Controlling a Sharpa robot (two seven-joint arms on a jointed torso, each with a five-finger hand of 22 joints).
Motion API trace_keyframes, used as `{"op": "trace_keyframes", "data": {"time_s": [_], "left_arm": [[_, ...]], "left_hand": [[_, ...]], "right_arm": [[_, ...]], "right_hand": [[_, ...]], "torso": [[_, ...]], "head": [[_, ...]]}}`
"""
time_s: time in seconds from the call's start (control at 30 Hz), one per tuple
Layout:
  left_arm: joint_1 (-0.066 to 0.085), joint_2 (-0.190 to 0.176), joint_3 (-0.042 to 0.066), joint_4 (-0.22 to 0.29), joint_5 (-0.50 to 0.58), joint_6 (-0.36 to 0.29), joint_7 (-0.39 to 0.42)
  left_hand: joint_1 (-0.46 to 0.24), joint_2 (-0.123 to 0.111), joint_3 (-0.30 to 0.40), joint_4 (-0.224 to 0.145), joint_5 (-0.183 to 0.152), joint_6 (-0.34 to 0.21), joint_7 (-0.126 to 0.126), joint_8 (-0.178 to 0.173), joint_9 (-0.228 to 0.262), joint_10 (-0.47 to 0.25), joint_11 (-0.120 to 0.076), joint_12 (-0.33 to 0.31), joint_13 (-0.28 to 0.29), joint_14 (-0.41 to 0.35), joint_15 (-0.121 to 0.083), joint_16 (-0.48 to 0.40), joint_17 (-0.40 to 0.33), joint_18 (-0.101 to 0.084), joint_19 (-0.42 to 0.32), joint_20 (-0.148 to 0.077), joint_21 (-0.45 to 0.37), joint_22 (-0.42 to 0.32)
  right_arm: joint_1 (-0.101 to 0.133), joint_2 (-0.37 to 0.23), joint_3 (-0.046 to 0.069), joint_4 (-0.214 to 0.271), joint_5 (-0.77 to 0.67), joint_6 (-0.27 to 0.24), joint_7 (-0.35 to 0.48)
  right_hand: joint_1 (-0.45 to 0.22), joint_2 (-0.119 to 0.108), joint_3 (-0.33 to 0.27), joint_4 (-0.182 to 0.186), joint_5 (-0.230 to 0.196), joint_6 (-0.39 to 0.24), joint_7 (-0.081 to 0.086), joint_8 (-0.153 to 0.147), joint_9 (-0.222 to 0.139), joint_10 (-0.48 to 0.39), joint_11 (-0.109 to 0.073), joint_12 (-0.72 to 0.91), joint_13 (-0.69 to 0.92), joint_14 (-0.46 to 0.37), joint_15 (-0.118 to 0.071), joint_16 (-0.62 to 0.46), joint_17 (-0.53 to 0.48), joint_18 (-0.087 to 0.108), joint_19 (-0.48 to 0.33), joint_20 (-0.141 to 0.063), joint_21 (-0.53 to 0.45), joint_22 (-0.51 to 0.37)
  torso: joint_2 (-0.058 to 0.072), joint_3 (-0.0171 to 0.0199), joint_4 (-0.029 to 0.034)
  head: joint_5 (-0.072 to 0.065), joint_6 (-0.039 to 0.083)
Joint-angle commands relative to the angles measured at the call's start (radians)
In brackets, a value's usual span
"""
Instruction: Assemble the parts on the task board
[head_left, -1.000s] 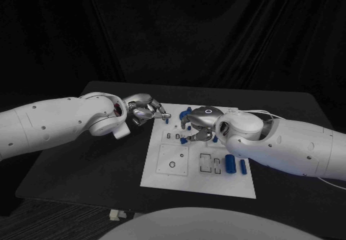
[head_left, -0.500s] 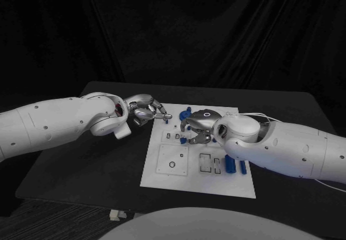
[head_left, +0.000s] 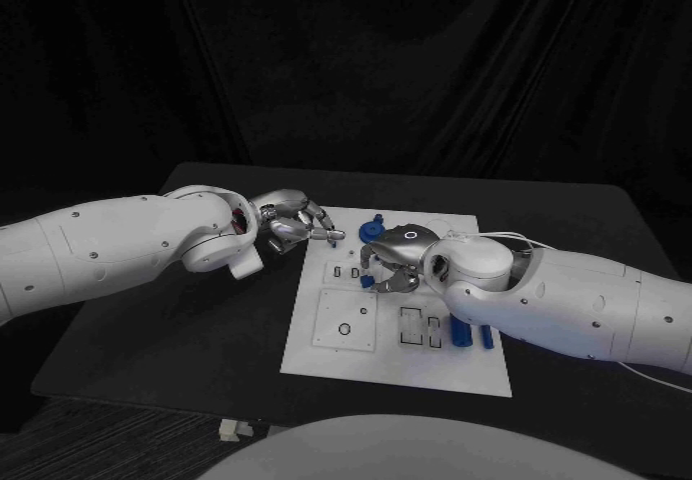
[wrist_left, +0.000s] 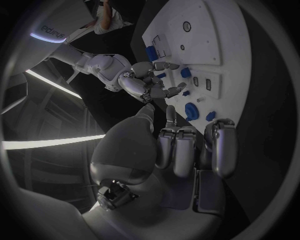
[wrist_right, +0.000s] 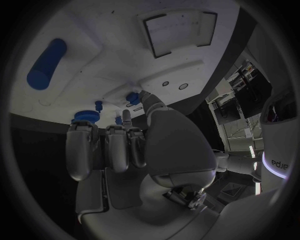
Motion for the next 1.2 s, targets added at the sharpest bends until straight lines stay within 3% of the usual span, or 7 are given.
{"op": "trace_keyframes", "data": {"time_s": [0.03,0.53,0.73,1.0,1.2], "left_arm": [[-0.003,0.003,0.001,-0.001,0.009,0.018,0.005],[-0.010,0.006,0.001,-0.004,0.009,0.027,0.003],[-0.015,0.007,0.001,-0.006,0.009,0.024,0.008],[-0.019,0.007,0.001,-0.009,0.009,0.024,0.009],[-0.021,0.009,0.001,-0.012,0.009,0.029,0.008]], "left_hand": [[0.011,0.003,-0.003,0.007,0.002,-0.004,0.003,0.005,-0.002,0.105,0.008,0.003,0.262,0.104,0.006,0.003,0.263,0.002,-0.008,0.001,-0.007,0.180],[0.013,0.004,-0.004,0.010,0.001,-0.003,0.003,0.006,-0.005,0.105,0.008,0.003,0.262,0.104,0.007,0.003,0.263,0.004,-0.013,0.002,-0.012,0.177],[0.015,0.005,-0.005,0.011,0.001,-0.002,0.003,0.007,-0.007,0.105,0.008,0.003,0.262,0.104,0.007,0.003,0.263,0.004,-0.014,0.002,-0.014,0.177],[0.023,0.011,-0.003,0.012,0.003,0.001,0.001,0.010,-0.010,0.105,0.007,0.003,0.262,0.104,0.007,0.003,0.263,0.005,-0.017,0.003,-0.017,0.176],[0.027,0.015,-0.001,0.013,0.005,0.003,0.000,0.012,-0.011,0.105,0.007,0.003,0.262,0.104,0.007,0.003,0.263,0.005,-0.018,0.003,-0.019,0.176]], "right_arm": [[-0.006,0.004,0.001,-0.006,-0.018,-0.010,-0.011],[-0.020,0.021,0.001,-0.032,-0.018,-0.015,-0.013],[-0.025,0.025,0.001,-0.041,-0.018,-0.027,-0.013],[-0.029,0.034,0.001,-0.055,-0.018,-0.043,-0.015],[-0.030,0.035,0.001,-0.060,-0.018,-0.058,-0.016]], "right_hand": [[-0.005,0.004,-0.007,-0.001,0.005,0.014,0.001,0.010,0.001,0.105,0.000,0.003,0.264,0.078,0.003,0.004,0.124,0.002,0.043,0.001,-0.005,0.219],[-0.003,0.013,0.000,-0.008,0.051,0.065,-0.001,0.051,0.015,0.105,0.001,0.003,0.264,0.078,0.004,0.004,0.122,0.003,0.042,0.002,-0.007,0.218],[0.001,0.018,0.013,-0.016,0.115,0.109,-0.006,0.079,0.027,0.105,0.001,0.003,0.264,0.078,0.004,0.003,0.121,0.003,0.042,0.002,-0.007,0.218],[0.003,0.020,0.019,-0.021,0.133,0.116,-0.008,0.084,0.030,0.105,0.001,0.003,0.264,0.077,0.004,0.003,0.120,0.003,0.041,0.002,-0.009,0.217],[0.008,0.029,0.038,-0.030,0.172,0.149,-0.013,0.100,0.038,0.105,0.002,0.003,0.264,0.077,0.005,0.003,0.120,0.003,0.042,0.003,-0.008,0.218]], "torso": [[0.000,0.0007,-0.0001],[0.000,0.0001,-0.0001],[-0.001,-0.0006,0.0000],[0.000,-0.0004,0.0006],[0.000,-0.0002,0.0000]], "head": [[0.001,0.000],[0.000,0.000],[0.000,0.000],[-0.001,0.000],[0.003,0.000]]}}
